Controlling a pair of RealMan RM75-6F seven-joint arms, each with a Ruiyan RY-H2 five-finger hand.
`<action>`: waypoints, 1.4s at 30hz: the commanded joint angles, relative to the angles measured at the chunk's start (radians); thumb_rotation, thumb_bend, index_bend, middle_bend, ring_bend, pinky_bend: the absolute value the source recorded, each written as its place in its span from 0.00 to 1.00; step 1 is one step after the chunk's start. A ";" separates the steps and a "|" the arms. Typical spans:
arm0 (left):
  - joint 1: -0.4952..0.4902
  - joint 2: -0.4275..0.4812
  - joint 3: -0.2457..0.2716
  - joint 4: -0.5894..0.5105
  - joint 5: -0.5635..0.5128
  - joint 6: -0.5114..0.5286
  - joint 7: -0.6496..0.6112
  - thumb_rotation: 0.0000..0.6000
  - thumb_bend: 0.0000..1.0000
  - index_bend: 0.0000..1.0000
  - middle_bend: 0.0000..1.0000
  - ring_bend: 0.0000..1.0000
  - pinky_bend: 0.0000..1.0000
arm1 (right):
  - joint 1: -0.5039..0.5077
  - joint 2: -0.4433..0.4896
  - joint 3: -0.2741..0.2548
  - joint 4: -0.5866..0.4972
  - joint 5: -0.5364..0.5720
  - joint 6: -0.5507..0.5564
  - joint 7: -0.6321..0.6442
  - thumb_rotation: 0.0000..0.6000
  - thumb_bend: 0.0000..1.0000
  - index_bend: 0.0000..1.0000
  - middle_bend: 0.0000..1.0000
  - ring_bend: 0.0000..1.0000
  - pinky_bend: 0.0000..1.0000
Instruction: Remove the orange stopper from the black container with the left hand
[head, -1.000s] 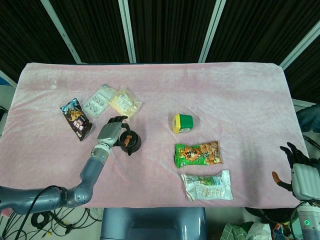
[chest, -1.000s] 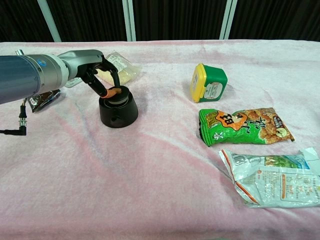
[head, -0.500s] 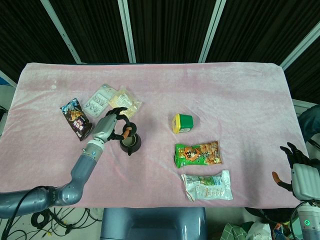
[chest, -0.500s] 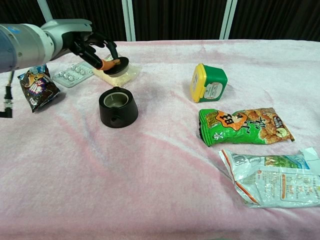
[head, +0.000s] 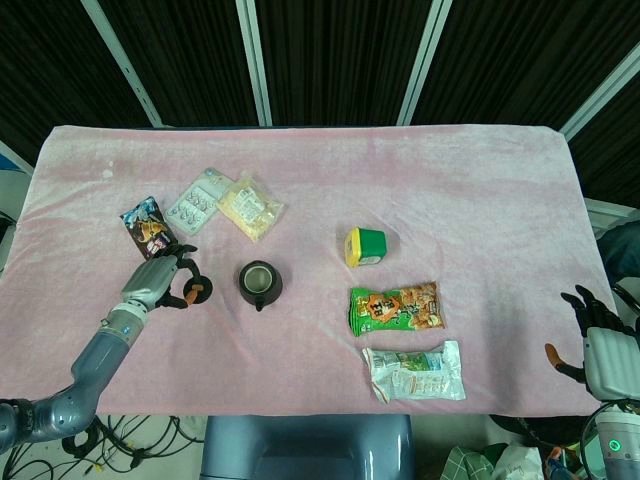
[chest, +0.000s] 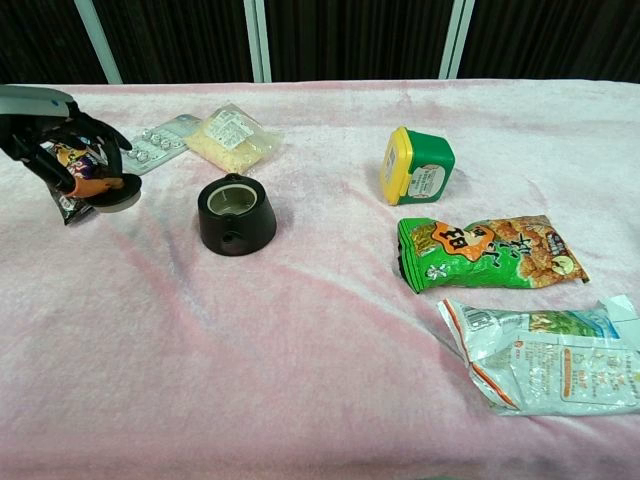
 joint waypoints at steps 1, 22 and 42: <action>0.041 -0.023 0.021 0.032 0.074 -0.021 -0.067 1.00 0.48 0.55 0.12 0.00 0.00 | 0.001 0.000 0.000 0.000 0.002 -0.002 -0.001 1.00 0.20 0.18 0.07 0.14 0.19; 0.092 -0.139 0.114 0.196 0.373 -0.061 -0.161 1.00 0.42 0.47 0.12 0.00 0.00 | 0.000 0.010 0.003 -0.007 0.014 -0.011 0.012 1.00 0.21 0.18 0.07 0.14 0.19; 0.107 -0.062 0.085 0.137 0.507 -0.005 -0.258 1.00 0.31 0.14 0.07 0.00 0.00 | 0.001 0.016 0.002 -0.008 0.010 -0.014 0.026 1.00 0.20 0.18 0.07 0.14 0.19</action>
